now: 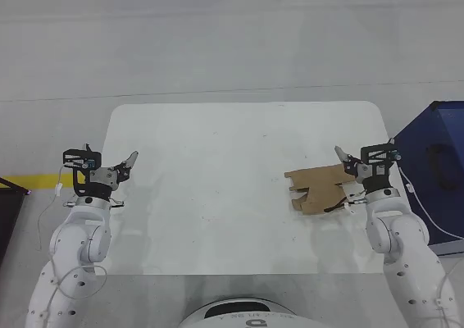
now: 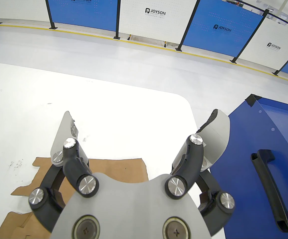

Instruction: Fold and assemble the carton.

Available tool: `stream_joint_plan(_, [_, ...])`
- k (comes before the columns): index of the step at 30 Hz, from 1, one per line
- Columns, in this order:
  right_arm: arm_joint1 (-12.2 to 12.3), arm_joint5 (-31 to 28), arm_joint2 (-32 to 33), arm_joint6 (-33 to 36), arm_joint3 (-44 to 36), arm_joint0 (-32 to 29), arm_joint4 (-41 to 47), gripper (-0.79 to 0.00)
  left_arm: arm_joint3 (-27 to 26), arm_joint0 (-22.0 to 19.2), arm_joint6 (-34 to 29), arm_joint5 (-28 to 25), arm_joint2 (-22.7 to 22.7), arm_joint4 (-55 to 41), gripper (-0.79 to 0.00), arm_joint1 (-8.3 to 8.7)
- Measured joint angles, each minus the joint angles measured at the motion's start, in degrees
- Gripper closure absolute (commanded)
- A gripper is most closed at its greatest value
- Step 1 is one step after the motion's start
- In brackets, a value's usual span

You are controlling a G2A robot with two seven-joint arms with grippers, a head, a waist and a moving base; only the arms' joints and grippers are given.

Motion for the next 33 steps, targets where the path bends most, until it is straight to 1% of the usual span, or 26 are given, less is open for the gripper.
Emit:
stream_joint_plan(6, [0.0, -0.01, -0.02, 0.01, 0.0, -0.01, 0.0, -0.785, 0.0, 0.0, 0.0, 0.0, 0.0, 0.0, -0.785, 0.0])
stream_joint_plan(8, [0.21, -1.37, -0.17, 1.06, 0.14, -0.13, 0.01, -0.785, 0.0, 0.0, 0.0, 0.0, 0.0, 0.0, -0.785, 0.0])
stream_joint_plan(9, [0.55, -4.35, 0.48, 2.0, 0.27, -0.23, 0.05, -0.785, 0.0, 0.0, 0.0, 0.0, 0.0, 0.0, -0.785, 0.0])
stream_joint_plan(11, [1.25, -11.98, 2.17, 1.14, 0.33, -1.05, -1.62, -0.785, 0.0, 0.0, 0.0, 0.0, 0.0, 0.0, -0.785, 0.0])
stream_joint_plan(12, [1.76, -17.95, 2.99, -0.91, 0.25, -2.03, -4.72, -0.785, 0.0, 0.0, 0.0, 0.0, 0.0, 0.0, -0.785, 0.0])
stream_joint_plan(15, [3.16, -32.33, 5.52, -7.19, 0.52, -4.42, -14.12, -0.785, 0.0, 0.0, 0.0, 0.0, 0.0, 0.0, -0.785, 0.0])
stream_joint_plan(18, [4.44, -41.69, 7.97, -13.83, 0.14, -6.75, -23.3, -0.785, 0.0, 0.0, 0.0, 0.0, 0.0, 0.0, -0.785, 0.0])
stream_joint_plan(20, [5.16, -44.39, 8.48, -18.33, -0.53, -8.21, -29.81, -0.785, 0.0, 0.0, 0.0, 0.0, 0.0, 0.0, -0.785, 0.0])
stream_joint_plan(21, [5.6, -44.5, 8.27, -21.3, -0.7, -9.08, -34.6, -0.785, 0.0, 0.0, 0.0, 0.0, 0.0, 0.0, -0.785, 0.0])
stream_joint_plan(23, [6.12, -41.71, 7.11, -25.46, -0.33, -10.19, -41.87, -0.785, 0.0, 0.0, 0.0, 0.0, 0.0, 0.0, -0.785, 0.0])
stream_joint_plan(25, [6.44, -36.29, 5.62, -28.88, 0.97, -10.81, -48.73, -0.785, 0.0, 0.0, 0.0, 0.0, 0.0, 0.0, -0.785, 0.0])
stream_joint_plan(27, [6.48, -31.26, 4.48, -29.93, 2.43, -10.85, -52.47, -0.785, 0.0, 0.0, 0.0, 0.0, 0.0, 0.0, -0.785, 0.0])
stream_joint_plan(28, [6.44, -29.75, 4.18, -29.78, 2.91, -10.7, -52.84, -0.736, 0.0, 0.0, 0.0, 0.0, 0.0, 0.0, -0.785, 0.0])
stream_joint_plan(29, [6.38, -28.46, 4.01, -29.27, 3.24, -10.5, -52.7, -0.619, 0.0, 0.0, 0.0, 0.0, 0.0, 0.0, -0.785, 0.0])
stream_joint_plan(32, [6.17, -24.8, 3.6, -27.0, 3.42, -10.21, -51.96, -0.4, 0.0, 0.0, 0.0, 0.0, 0.0, 0.0, -0.785, 0.0])
stream_joint_plan(33, [6.12, -23.5, 3.5, -26.2, 3.36, -10.26, -52.14, -0.376, 0.0, 0.0, 0.0, 0.0, 0.0, 0.0, -0.785, 0.0])
